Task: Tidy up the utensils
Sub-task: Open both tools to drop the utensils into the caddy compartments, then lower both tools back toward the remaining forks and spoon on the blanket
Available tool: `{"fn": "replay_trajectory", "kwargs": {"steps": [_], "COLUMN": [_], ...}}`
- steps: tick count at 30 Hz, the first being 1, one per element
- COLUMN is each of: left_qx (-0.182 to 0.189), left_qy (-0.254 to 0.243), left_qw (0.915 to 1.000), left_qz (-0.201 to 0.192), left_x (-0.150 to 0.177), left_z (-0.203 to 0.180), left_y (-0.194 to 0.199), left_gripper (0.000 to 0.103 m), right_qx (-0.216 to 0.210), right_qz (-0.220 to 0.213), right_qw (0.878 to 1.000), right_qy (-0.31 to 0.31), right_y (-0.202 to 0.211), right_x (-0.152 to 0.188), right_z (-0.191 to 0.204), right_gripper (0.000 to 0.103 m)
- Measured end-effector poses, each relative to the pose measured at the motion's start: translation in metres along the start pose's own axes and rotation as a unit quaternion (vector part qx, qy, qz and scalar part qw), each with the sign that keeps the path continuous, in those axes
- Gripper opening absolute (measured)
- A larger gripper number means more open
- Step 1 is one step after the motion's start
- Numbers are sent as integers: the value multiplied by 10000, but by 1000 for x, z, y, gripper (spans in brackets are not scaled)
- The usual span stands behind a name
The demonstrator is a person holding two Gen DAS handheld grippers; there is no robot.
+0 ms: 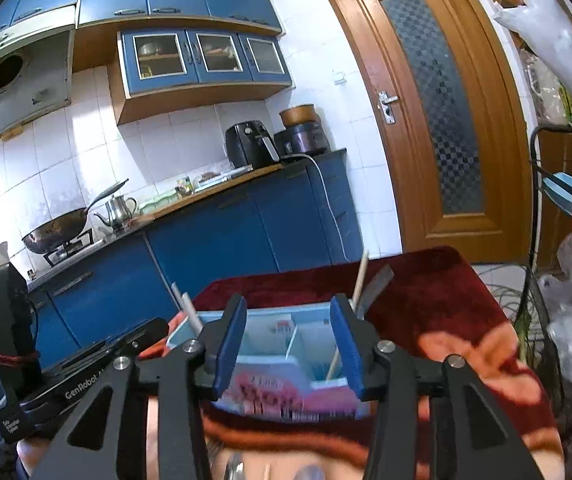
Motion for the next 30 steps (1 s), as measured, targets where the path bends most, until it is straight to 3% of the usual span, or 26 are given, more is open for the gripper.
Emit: {"fn": "replay_trajectory", "kwargs": {"steps": [12, 30], "left_qx": [-271, -395], "left_qy": [-273, -138], "left_qw": [9960, 9812], "left_qz": [809, 1882], "left_x": [46, 107], "left_z": [14, 27], "left_y": [32, 10], "left_gripper": [23, 36], "right_qx": [163, 331], "right_qz": [927, 1978], "right_qw": [9945, 9780], "right_qy": [-452, -575], "right_y": [21, 15], "right_x": [62, 129], "right_z": [-6, -18], "right_gripper": [53, 55]}}
Point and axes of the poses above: each gripper's, at about its wrist camera, not at the fingertips, and y roughly against the way its jaws point, z to its left, x to its underside, the point moved 8 cm from there along -y, roughly the way its jaws point, and after that the axes turned 8 degrees about -x, right-handed, at the moved point
